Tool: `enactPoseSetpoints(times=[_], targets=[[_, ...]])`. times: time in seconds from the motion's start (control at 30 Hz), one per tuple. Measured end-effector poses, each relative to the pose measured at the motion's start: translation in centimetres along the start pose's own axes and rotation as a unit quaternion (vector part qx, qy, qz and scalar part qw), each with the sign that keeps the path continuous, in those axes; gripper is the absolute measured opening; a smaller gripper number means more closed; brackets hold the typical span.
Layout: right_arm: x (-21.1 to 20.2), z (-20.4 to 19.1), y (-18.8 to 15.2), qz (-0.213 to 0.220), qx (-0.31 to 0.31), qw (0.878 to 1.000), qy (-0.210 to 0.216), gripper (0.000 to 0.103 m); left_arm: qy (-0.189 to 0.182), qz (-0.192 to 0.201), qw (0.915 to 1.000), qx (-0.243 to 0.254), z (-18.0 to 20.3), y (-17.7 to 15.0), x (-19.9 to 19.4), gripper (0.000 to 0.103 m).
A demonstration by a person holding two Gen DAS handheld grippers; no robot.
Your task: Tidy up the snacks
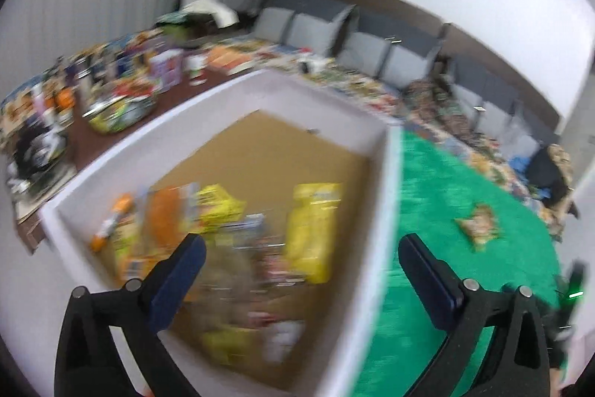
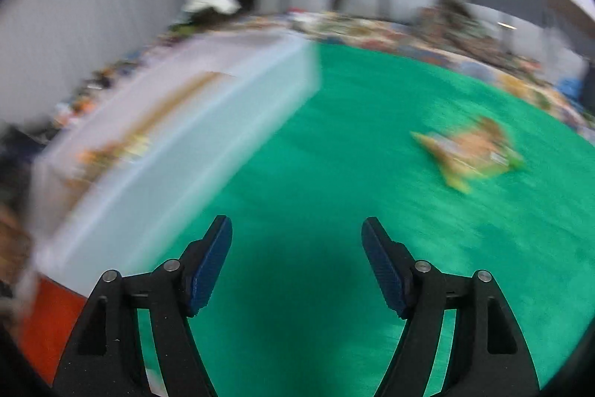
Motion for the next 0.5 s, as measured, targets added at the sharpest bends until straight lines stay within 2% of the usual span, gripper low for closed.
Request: enactPoseSetpoints(times=[0.1, 0.2, 0.37, 0.5], targets=[[-0.3, 5.7, -2.9, -0.014, 0.031, 0.998, -0.054, 0.075, -0.052, -0.005, 0.9983, 0.024, 5.2, -0.7, -0.2, 0.103], [-1.9, 10.5, -5.6, -0.014, 0.061, 0.994, -0.09, 0.075, -0.091, -0.041, 0.9931, 0.062, 11.0, -3.1, 1.5, 0.103], [-3.5, 15.3, -8.2, -0.016, 0.091, 0.989, -0.117, 0.075, -0.101, -0.101, 0.9819, 0.124, 18.4, -9.0, 6.7, 0.103], [-3.5, 17.6, -9.5, -0.018, 0.094, 0.988, -0.125, 0.075, -0.092, -0.142, 0.975, 0.144, 21.8, -12.4, 11.1, 0.103]])
Point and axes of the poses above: each gripper's, at about its wrist camera, not at the fingertips, and x roughly the way its jaws point, z to its right, y to its top, the point moved 5 cm from there along x, roughly the way its jaws point, and after that the axes turned 4 degrees about y, right-handed, at the moved point
